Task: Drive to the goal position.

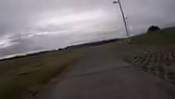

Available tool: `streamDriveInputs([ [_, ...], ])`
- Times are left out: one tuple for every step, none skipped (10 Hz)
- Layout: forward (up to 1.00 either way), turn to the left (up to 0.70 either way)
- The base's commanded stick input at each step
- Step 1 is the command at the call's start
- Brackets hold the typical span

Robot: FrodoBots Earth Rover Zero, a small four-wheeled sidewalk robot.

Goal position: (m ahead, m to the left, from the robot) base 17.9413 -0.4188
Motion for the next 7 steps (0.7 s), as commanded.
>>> streamDriveInputs([
  [1.00, 0.00],
  [1.00, 0.00],
  [1.00, 0.00],
  [1.00, 0.00],
  [1.00, 0.00],
  [1.00, 0.00],
  [1.00, 0.00],
])
